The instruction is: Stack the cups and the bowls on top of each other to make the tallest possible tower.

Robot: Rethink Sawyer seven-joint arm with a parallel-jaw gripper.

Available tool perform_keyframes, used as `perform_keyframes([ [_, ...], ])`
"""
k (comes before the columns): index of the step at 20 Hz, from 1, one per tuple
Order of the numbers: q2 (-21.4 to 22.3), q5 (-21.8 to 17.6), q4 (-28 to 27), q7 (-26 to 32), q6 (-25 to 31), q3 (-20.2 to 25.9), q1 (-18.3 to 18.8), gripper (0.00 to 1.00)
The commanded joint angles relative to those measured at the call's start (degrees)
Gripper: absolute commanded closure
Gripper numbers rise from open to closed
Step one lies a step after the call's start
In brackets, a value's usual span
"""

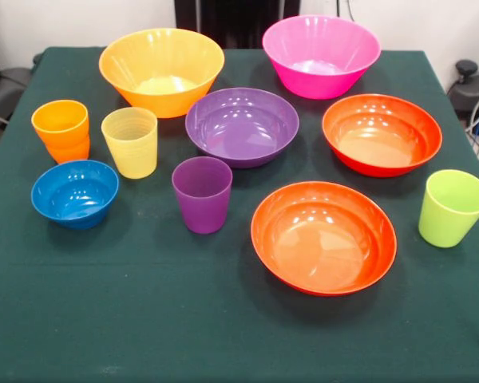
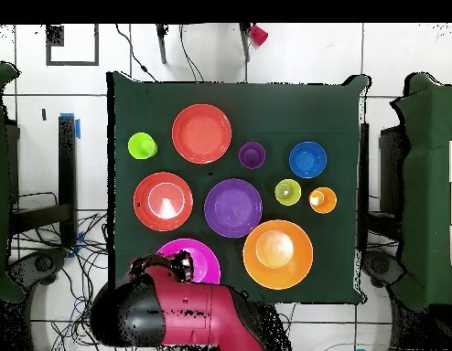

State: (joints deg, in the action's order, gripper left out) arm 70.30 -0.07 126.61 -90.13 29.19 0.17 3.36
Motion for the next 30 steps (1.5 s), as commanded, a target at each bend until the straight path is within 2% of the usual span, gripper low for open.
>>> perform_keyframes([
  [1,-5.00,-0.64,5.82,-5.34,-5.20,4.03,1.27,0.00],
  [10,-5.43,-0.29,6.52,-5.20,-6.71,4.65,2.24,0.00],
  [27,-4.72,-2.40,6.64,-5.80,-7.13,3.15,1.53,0.00],
  [30,-5.20,-1.62,7.72,-4.97,-8.51,4.41,2.80,0.00],
])
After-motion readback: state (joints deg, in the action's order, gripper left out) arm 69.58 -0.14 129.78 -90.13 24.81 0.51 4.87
